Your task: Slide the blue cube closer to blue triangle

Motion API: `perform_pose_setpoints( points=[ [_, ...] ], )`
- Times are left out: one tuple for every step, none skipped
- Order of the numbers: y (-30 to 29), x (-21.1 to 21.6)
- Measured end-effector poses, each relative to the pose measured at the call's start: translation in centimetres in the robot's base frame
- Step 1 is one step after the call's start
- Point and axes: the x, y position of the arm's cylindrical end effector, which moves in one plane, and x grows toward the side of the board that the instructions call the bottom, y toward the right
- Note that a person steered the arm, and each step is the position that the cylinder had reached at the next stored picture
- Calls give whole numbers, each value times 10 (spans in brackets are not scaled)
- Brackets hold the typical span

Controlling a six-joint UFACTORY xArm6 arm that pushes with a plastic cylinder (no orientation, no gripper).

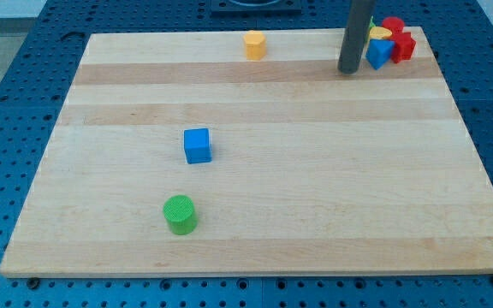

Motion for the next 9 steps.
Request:
perform_pose_setpoints(
  points=[
    [0, 45],
    [-9, 100],
    [-74, 128],
    [-132, 139],
    [-181, 164],
    [-233, 187],
    [-279, 184],
    [-268, 165],
    [-238, 148]
  ],
)
